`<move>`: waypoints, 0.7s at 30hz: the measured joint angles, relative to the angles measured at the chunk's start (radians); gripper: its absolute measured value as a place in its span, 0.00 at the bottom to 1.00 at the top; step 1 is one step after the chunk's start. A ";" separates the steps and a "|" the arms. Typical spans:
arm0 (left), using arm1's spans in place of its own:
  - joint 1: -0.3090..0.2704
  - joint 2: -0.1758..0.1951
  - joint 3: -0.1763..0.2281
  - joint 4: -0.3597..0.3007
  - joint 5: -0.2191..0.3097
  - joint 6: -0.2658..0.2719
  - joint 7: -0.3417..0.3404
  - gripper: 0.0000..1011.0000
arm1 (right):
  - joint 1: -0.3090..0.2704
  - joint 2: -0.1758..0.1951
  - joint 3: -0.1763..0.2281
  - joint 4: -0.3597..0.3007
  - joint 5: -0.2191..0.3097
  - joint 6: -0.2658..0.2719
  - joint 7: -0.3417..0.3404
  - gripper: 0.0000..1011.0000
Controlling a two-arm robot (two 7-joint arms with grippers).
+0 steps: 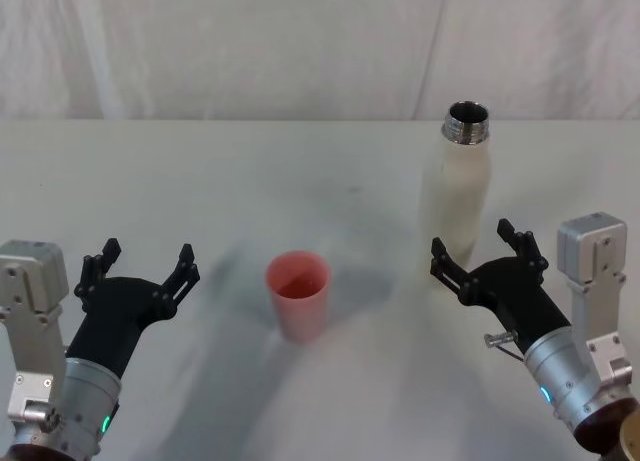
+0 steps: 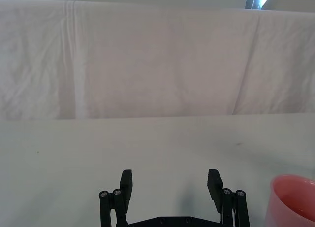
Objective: Grasp the thermos with one hand and pour water into the cup lid.
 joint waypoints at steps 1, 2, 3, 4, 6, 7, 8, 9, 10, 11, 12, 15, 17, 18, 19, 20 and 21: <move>0.000 0.000 0.000 0.000 0.000 0.000 0.000 0.99 | 0.003 -0.001 0.000 0.001 0.000 0.001 0.000 0.99; 0.000 0.000 0.000 0.000 0.000 0.000 0.000 0.99 | 0.006 -0.002 0.000 0.003 -0.001 0.001 0.000 0.99; 0.000 0.000 0.000 0.000 0.000 0.000 0.000 0.99 | 0.012 -0.003 0.000 0.005 -0.001 0.001 0.000 0.99; 0.000 0.000 0.000 0.000 0.000 0.000 0.000 0.99 | 0.015 -0.004 0.000 0.007 -0.001 0.001 0.000 0.99; 0.000 0.000 0.000 0.000 0.000 0.000 0.000 0.99 | 0.024 -0.006 0.001 0.011 -0.002 0.001 0.000 0.99; 0.000 0.000 0.000 0.000 0.000 0.000 0.000 0.99 | 0.027 -0.007 0.001 0.013 -0.003 0.000 0.000 0.99; 0.000 0.000 0.000 0.000 0.000 0.000 0.000 0.99 | 0.033 -0.009 0.002 0.016 -0.003 -0.001 0.000 0.99; 0.000 0.000 0.000 0.000 0.000 0.000 0.000 0.99 | 0.036 -0.009 0.003 0.018 -0.003 -0.002 0.000 0.99; 0.000 0.000 0.000 0.000 0.000 0.000 0.000 0.99 | 0.039 -0.011 0.004 0.020 -0.003 -0.002 0.000 0.99; 0.000 0.000 0.000 0.000 0.000 0.000 0.000 0.99 | 0.044 -0.013 0.004 0.024 -0.003 -0.003 0.000 0.99; 0.000 0.000 0.000 0.000 0.000 0.000 0.000 0.99 | 0.046 -0.013 0.004 0.026 -0.003 -0.003 0.000 0.99; 0.000 0.000 0.000 0.000 0.000 0.000 0.000 0.99 | 0.053 -0.016 0.003 0.033 -0.003 -0.002 0.000 0.99; 0.000 0.000 0.000 0.000 0.000 0.000 0.000 0.99 | 0.059 -0.019 0.002 0.039 -0.003 -0.001 0.000 0.99; 0.000 0.000 0.000 0.000 0.000 0.000 0.000 0.99 | 0.062 -0.020 0.001 0.042 -0.003 0.000 0.000 0.99; 0.000 0.000 0.000 0.000 0.000 0.000 0.000 0.99 | 0.064 -0.021 0.000 0.043 -0.003 0.000 0.000 0.99; 0.000 0.000 0.000 0.000 0.000 0.000 0.000 0.99 | 0.065 -0.022 0.000 0.044 -0.003 0.001 0.000 0.99; 0.000 0.000 0.000 0.000 0.000 0.000 0.000 0.99 | 0.067 -0.022 -0.001 0.046 -0.003 0.001 0.000 0.99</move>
